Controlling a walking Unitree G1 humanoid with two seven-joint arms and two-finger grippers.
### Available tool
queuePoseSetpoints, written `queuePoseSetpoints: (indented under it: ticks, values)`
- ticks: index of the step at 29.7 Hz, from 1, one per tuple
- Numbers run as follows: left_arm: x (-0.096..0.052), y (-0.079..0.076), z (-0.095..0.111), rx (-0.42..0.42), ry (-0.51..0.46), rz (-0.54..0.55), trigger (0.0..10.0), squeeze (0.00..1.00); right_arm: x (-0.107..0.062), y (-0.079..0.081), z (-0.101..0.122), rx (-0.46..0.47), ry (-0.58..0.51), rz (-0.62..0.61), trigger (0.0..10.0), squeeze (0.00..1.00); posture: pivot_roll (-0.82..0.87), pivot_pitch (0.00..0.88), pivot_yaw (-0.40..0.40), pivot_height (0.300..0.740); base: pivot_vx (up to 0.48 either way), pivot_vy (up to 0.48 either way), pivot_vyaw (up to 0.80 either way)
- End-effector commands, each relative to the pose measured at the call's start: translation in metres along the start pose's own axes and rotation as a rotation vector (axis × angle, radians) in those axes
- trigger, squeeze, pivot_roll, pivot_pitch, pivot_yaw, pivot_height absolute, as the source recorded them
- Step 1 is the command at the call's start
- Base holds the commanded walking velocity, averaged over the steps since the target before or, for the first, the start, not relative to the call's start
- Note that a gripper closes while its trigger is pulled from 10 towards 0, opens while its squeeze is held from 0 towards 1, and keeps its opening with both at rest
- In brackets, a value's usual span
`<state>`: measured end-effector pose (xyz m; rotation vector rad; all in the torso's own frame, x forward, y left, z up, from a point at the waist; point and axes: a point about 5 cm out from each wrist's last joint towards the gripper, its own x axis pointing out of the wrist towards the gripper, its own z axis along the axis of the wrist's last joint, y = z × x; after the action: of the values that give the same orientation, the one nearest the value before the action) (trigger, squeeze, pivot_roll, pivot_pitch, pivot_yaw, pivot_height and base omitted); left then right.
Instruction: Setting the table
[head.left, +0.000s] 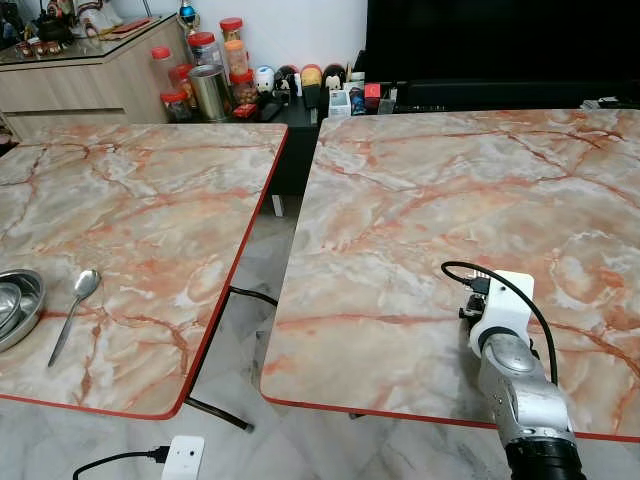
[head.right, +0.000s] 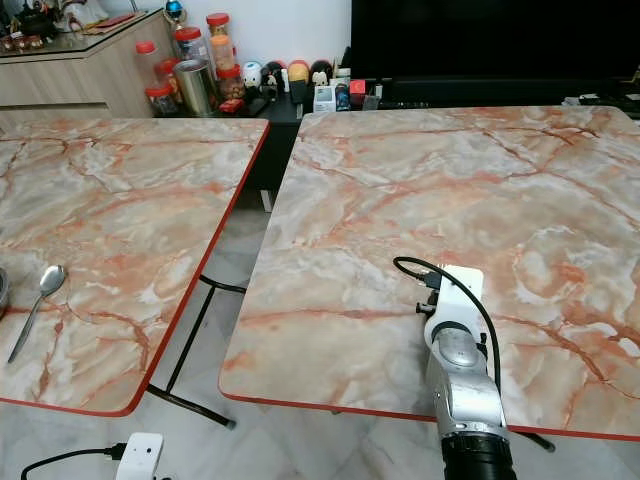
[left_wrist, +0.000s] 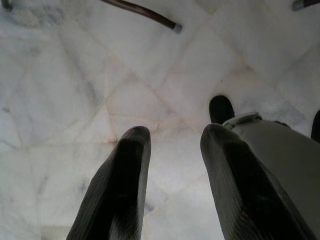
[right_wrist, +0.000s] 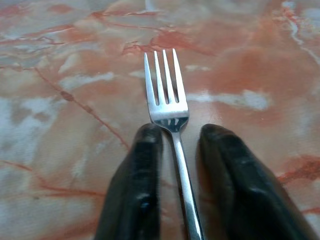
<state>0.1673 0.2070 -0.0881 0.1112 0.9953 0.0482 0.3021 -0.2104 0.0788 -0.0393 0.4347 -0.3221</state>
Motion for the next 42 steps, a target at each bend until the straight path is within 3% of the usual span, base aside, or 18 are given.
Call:
queuePoseSetpoints:
  ticks: [1, 24, 28, 29, 33, 36, 42]
  values:
    - [-0.002, 0.010, -0.007, 0.010, 0.030, 0.018, 10.0, 0.00, 0.001, 0.006, -0.003, 0.007, 0.020, 0.023, 0.0, 0.00, -0.05, 0.053, 0.091, 0.740, 0.000, 0.000, 0.00]
    - [-0.002, 0.008, -0.009, 0.004, 0.037, 0.028, 10.0, 0.00, 0.001, 0.010, 0.003, 0.008, 0.001, 0.044, 0.0, 0.00, -0.05, 0.045, 0.087, 0.740, 0.000, 0.000, 0.00]
    - [-0.002, 0.011, -0.006, -0.006, 0.016, 0.052, 10.0, 0.00, -0.001, 0.012, 0.017, 0.008, -0.082, 0.051, 0.0, 0.00, -0.05, 0.045, 0.087, 0.740, 0.000, 0.000, 0.00]
    - [-0.002, 0.012, -0.005, -0.001, 0.012, 0.057, 10.0, 0.00, -0.003, 0.014, 0.027, 0.008, -0.145, 0.052, 10.0, 0.00, -0.05, 0.045, 0.088, 0.740, 0.000, 0.000, 0.00]
    - [-0.002, 0.013, -0.005, -0.019, 0.018, 0.060, 10.0, 0.00, -0.013, 0.020, 0.067, 0.038, -0.333, 0.077, 10.0, 0.00, -0.05, 0.043, 0.087, 0.740, 0.000, 0.000, 0.00]
    - [-0.001, 0.011, -0.005, -0.025, 0.023, 0.059, 10.0, 0.00, -0.018, 0.026, 0.085, 0.031, -0.408, 0.109, 10.0, 0.00, -0.05, 0.040, 0.084, 0.740, 0.000, 0.480, 0.00]
    - [-0.001, 0.009, -0.005, -0.025, 0.020, 0.061, 10.0, 0.00, -0.023, 0.033, 0.095, 0.021, -0.451, 0.160, 10.0, 0.00, -0.05, 0.038, 0.078, 0.740, 0.000, 0.480, 0.00]
